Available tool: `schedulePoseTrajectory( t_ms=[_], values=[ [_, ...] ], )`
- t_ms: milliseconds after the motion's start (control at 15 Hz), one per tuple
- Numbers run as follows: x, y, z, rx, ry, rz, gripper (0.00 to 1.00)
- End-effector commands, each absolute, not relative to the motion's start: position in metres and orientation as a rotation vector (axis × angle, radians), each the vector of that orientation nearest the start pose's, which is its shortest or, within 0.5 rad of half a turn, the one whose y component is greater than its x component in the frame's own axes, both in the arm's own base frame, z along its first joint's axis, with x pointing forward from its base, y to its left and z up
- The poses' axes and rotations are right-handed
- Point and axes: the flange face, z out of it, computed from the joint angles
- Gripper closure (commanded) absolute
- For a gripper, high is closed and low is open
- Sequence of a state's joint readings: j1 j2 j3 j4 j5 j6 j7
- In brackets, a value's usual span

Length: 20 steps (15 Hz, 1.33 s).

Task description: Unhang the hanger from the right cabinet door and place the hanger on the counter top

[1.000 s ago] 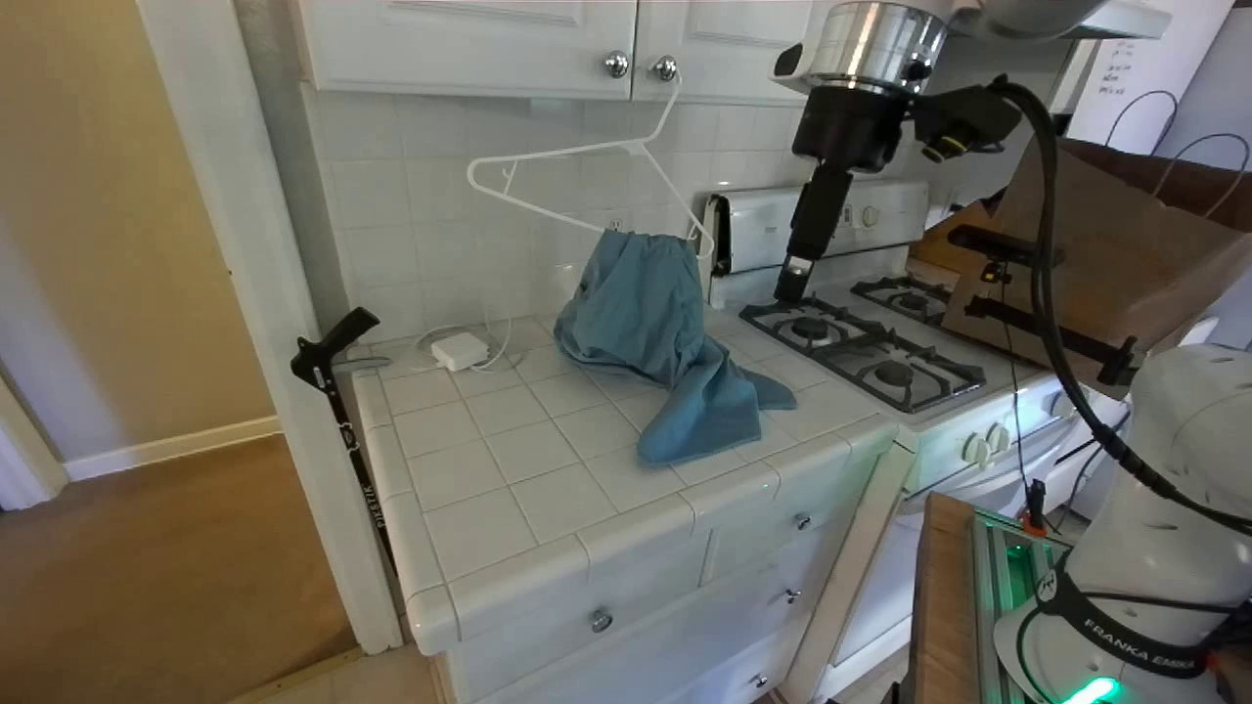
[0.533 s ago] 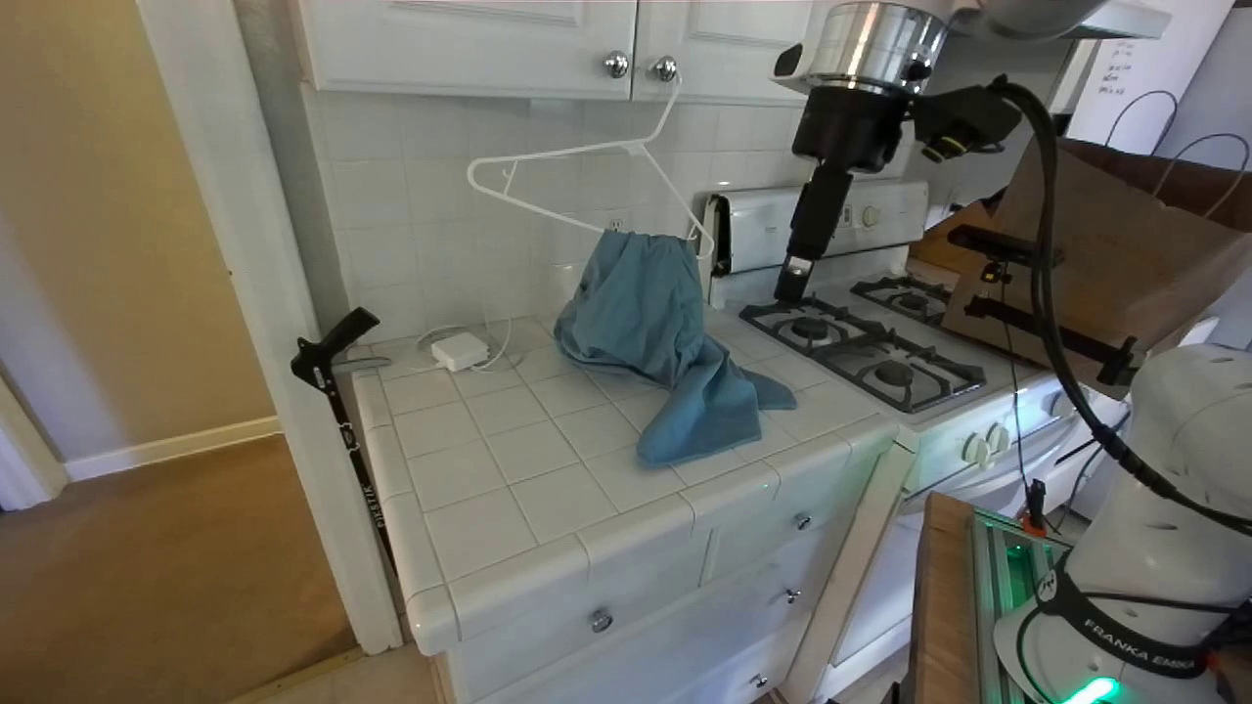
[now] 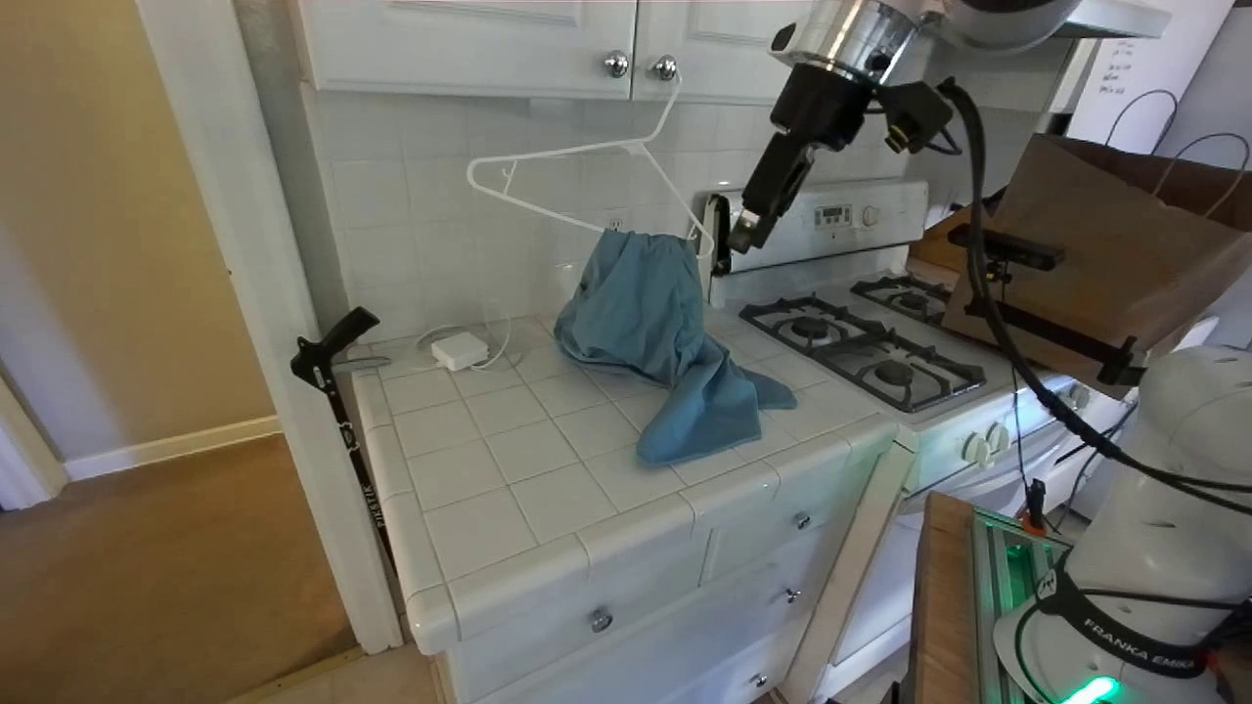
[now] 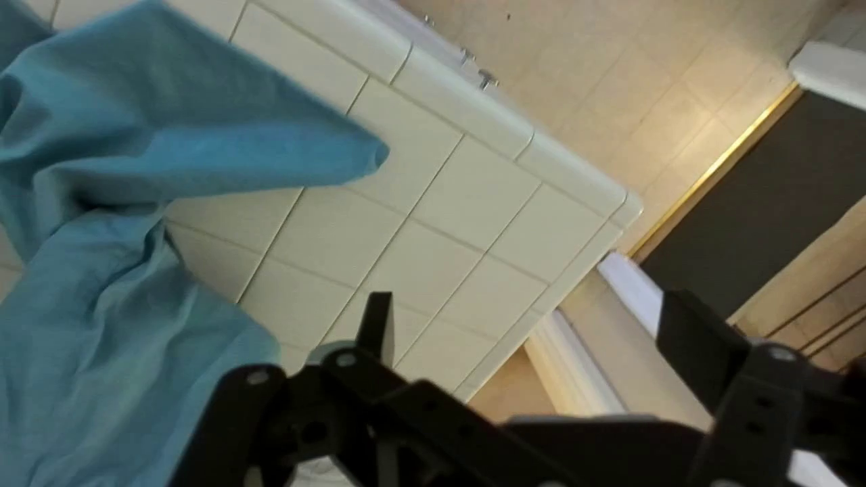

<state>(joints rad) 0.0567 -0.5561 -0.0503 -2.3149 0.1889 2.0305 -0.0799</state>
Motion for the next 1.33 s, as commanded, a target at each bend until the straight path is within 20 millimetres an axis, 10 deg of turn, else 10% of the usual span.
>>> schedulePoseTrajectory(
  t_ms=[0,600,1267],
  values=[
    [0.444,-0.019,0.587,-2.93,0.059,-0.639,0.0],
    [0.499,-0.048,0.585,-2.96,0.24,-1.295,0.0],
    [0.509,-0.085,0.591,-2.816,0.862,-1.483,0.0]
  ],
)
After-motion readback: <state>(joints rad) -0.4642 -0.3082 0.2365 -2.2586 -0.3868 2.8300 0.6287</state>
